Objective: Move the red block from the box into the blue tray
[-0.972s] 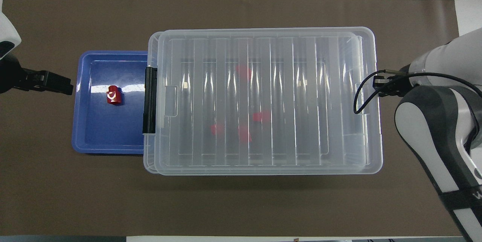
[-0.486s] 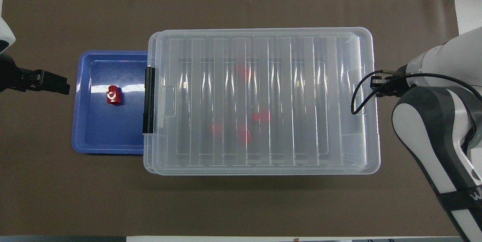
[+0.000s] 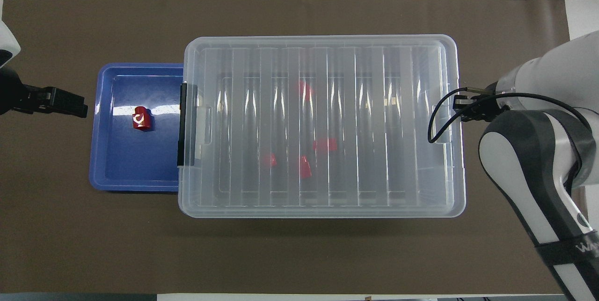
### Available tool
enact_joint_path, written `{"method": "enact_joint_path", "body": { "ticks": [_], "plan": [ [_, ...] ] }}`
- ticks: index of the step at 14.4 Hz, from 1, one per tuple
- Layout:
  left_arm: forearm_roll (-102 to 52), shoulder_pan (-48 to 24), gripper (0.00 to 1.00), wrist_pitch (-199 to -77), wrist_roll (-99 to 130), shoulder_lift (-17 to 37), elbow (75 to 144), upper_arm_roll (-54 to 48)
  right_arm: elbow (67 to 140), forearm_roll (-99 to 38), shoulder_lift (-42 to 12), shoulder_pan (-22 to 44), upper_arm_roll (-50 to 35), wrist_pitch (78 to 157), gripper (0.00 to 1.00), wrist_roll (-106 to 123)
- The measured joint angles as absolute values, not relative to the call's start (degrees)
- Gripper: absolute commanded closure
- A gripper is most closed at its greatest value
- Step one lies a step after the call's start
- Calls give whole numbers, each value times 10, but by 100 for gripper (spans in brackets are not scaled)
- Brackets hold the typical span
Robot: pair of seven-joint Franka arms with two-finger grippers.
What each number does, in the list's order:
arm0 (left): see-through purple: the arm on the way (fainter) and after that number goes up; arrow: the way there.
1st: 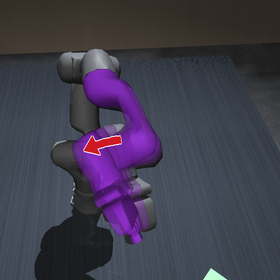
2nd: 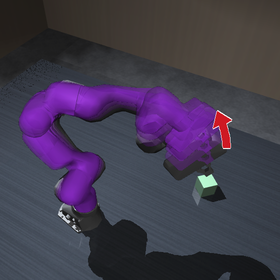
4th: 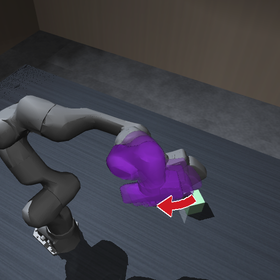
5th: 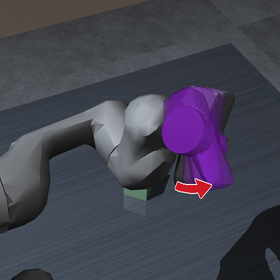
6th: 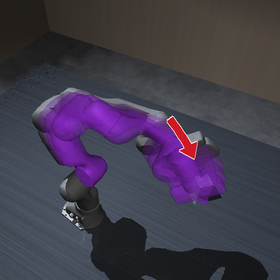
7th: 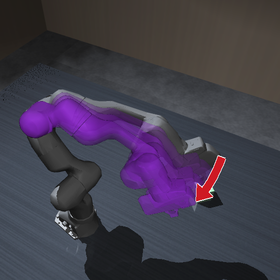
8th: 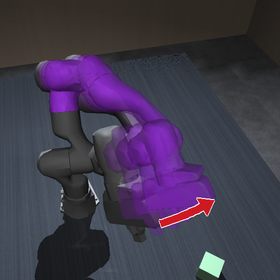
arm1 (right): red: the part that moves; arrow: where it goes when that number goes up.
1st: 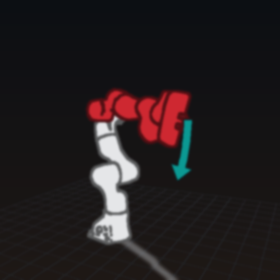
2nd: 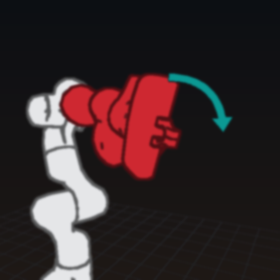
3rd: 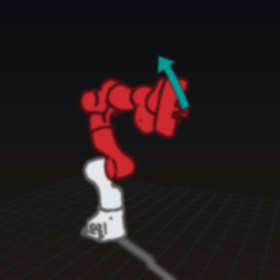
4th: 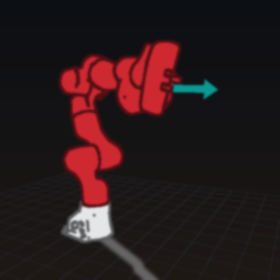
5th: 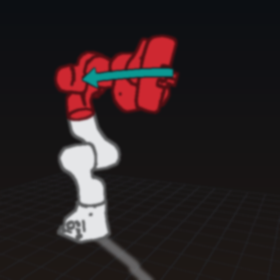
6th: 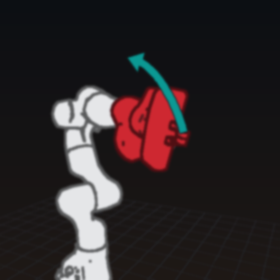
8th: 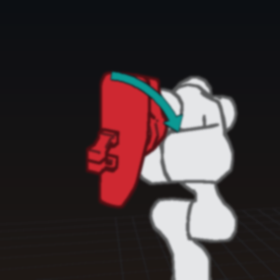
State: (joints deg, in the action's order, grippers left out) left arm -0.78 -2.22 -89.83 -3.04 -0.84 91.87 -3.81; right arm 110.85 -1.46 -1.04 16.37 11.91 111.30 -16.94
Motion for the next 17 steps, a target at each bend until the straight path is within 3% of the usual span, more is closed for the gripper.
{"method": "enact_joint_path", "body": {
  "ticks": [4, 5, 6, 7, 11, 17],
  "plan": [
    [-8, -22, 0, -898, -30, -8, 919, -38, 1098, -15, -8, 160, 120, 1090, 100, -169],
    [-8, -22, 0, -898, -30, -8, 919, -38, 1087, -15, -5, 158, 121, 1068, 78, -169],
    [-8, -22, 0, -898, -30, -8, 919, -38, 1074, -15, -2, 154, 121, 1047, 14, -169],
    [-8, -22, 0, -898, -30, -8, 919, -38, 1066, -15, 2, 151, 122, 1035, 0, -167],
    [-8, -22, 0, -898, -30, -8, 919, -38, 1049, -14, 20, 126, 126, 1015, 0, -87],
    [-8, -22, 0, -898, -30, -8, 919, -38, 960, -14, 26, 90, 124, 907, 0, -57]
  ]
}}
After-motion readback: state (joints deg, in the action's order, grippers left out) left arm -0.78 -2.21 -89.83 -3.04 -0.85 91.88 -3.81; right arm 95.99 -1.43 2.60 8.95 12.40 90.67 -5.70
